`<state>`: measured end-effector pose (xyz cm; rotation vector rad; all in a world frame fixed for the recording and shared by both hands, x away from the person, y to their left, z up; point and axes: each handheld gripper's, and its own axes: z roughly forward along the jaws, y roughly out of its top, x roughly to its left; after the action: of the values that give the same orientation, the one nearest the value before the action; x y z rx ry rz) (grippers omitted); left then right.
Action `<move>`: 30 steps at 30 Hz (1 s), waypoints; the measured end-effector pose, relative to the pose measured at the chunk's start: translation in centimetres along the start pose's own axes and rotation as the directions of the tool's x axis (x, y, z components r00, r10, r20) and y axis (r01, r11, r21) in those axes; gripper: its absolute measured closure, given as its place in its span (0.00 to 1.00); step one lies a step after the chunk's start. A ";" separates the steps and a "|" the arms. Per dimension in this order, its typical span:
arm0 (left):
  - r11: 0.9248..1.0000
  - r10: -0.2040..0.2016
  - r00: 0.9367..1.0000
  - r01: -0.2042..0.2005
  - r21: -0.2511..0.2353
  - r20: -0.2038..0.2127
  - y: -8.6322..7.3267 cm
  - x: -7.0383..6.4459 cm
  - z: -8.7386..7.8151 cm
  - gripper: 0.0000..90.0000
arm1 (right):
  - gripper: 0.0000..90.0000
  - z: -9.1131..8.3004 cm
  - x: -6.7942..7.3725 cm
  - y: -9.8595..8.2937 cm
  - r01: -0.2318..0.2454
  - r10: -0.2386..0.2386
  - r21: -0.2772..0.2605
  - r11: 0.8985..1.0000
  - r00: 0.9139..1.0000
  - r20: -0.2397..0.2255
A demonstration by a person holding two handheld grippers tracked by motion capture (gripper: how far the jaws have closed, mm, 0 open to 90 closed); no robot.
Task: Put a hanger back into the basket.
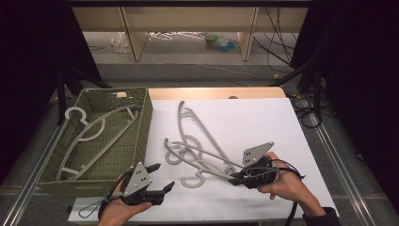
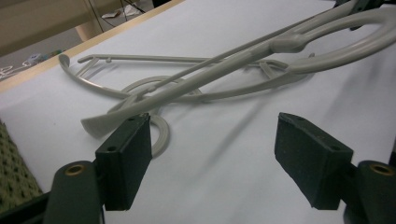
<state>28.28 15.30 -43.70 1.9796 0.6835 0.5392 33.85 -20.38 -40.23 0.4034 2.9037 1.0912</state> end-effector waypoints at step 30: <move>0.924 0.357 0.904 -0.378 0.050 0.234 2.7 -0.6 7.4 0.58 | 0.92 -0.1 1.8 -0.8 0.037 -0.037 0.012 0.999 0.998 -0.042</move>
<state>33.07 9.05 -44.81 2.2328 0.1955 0.5046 31.92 -20.57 -40.54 0.3294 2.9433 1.0893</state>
